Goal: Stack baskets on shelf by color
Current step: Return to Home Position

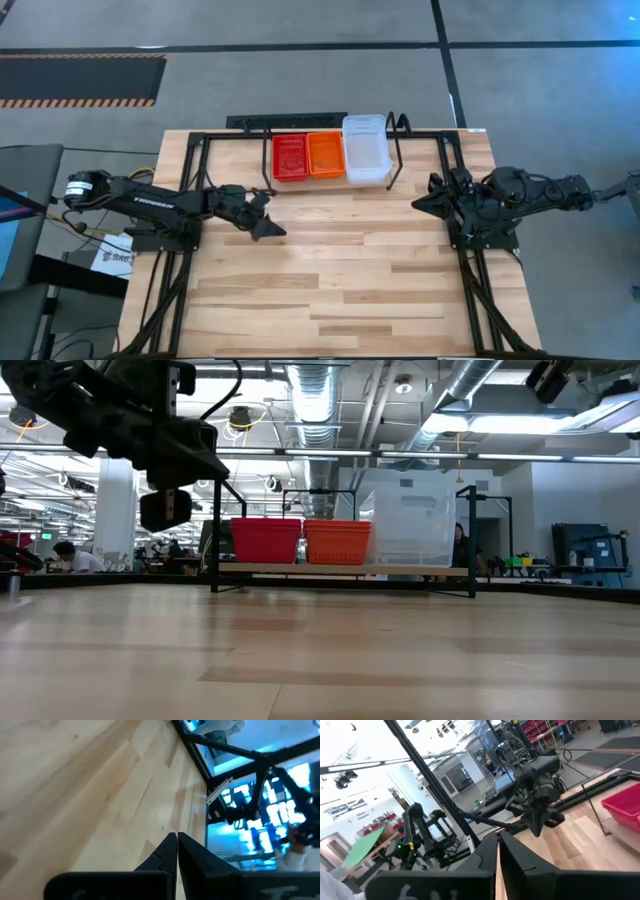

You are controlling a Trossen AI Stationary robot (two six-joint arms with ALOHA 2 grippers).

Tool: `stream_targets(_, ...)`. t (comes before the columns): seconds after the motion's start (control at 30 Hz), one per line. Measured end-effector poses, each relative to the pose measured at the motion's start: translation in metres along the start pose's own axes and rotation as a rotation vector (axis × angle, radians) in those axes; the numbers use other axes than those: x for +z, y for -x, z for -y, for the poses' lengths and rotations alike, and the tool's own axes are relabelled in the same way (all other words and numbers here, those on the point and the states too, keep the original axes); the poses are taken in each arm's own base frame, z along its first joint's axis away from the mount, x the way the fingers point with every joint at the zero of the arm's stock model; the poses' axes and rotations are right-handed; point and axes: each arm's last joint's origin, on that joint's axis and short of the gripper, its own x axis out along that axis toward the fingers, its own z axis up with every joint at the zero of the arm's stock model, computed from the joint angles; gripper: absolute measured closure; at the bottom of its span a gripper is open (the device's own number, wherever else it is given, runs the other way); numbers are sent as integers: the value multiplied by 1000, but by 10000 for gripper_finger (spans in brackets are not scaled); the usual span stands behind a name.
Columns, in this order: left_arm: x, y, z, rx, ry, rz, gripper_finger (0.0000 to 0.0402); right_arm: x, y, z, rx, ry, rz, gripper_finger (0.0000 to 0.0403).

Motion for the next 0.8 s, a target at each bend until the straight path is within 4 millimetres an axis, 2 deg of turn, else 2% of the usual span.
stream_targets(0.13,1,0,2,-24,-148,1,401,0,0,0,1,5,1,365)
stream_targets(0.4,8,2,16,-203,-538,54,402,-1,0,-1,49,204,-24,365)
stream_targets(0.5,11,4,16,-250,-610,46,402,-2,1,-4,134,312,-52,364)
stream_targets(0.6,17,8,12,-275,-628,33,401,-3,9,-4,184,333,-43,362)
stream_targets(0.67,22,11,10,-312,-662,30,401,-10,16,0,194,337,-20,362)
stream_targets(0.8,33,24,16,-461,-766,55,401,-37,27,19,220,325,47,362)
